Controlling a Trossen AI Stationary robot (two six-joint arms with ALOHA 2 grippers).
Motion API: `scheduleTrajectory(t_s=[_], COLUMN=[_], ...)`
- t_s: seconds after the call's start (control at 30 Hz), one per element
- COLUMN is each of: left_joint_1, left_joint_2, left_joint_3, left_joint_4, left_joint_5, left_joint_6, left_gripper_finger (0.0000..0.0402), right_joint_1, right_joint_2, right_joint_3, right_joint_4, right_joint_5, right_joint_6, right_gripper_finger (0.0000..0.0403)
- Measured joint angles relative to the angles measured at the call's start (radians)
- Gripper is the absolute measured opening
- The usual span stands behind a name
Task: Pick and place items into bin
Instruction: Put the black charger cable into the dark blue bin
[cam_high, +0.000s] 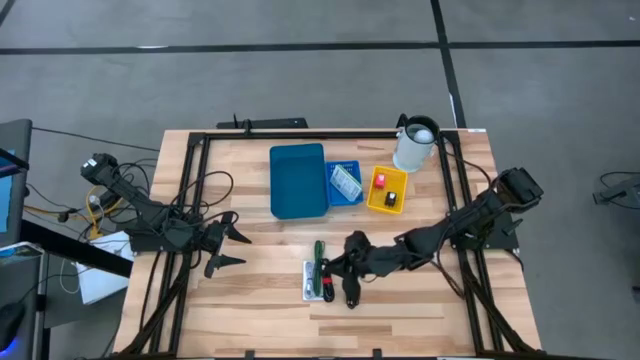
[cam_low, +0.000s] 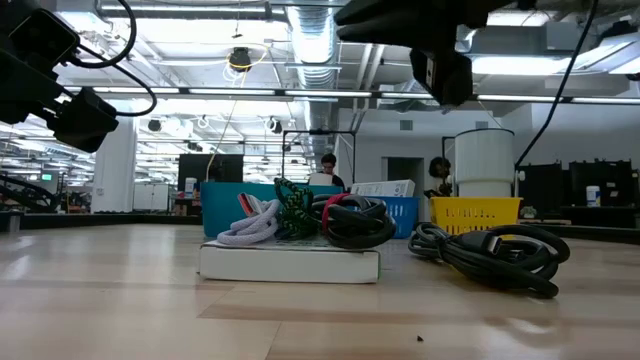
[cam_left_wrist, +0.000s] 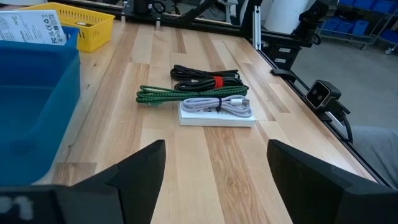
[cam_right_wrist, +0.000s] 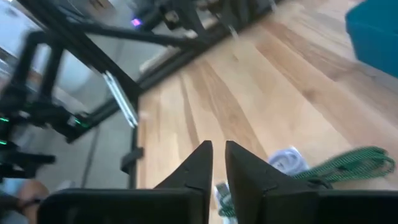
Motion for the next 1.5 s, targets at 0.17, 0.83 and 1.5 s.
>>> scheduleTrajectory(t_s=[0.17, 0.83, 1.5], left_joint_1=[0.0, 0.0, 0.0], left_joint_2=[0.0, 0.0, 0.0], left_joint_3=[0.0, 0.0, -0.001], left_joint_4=[0.0, 0.0, 0.006], left_joint_5=[0.0, 0.0, 0.0], left_joint_6=[0.0, 0.0, 0.0], left_gripper_finger=[0.027, 0.027, 0.027], right_joint_1=[0.0, 0.0, -0.055], right_joint_2=[0.0, 0.059, 0.243], right_joint_3=[0.12, 0.208, 0.21], right_joint_4=[-0.238, -0.752, -0.753], right_joint_5=[0.002, -0.095, -0.31], right_joint_6=[0.043, 0.423, 0.503], right_gripper_finger=[0.0056, 0.0063, 0.0202])
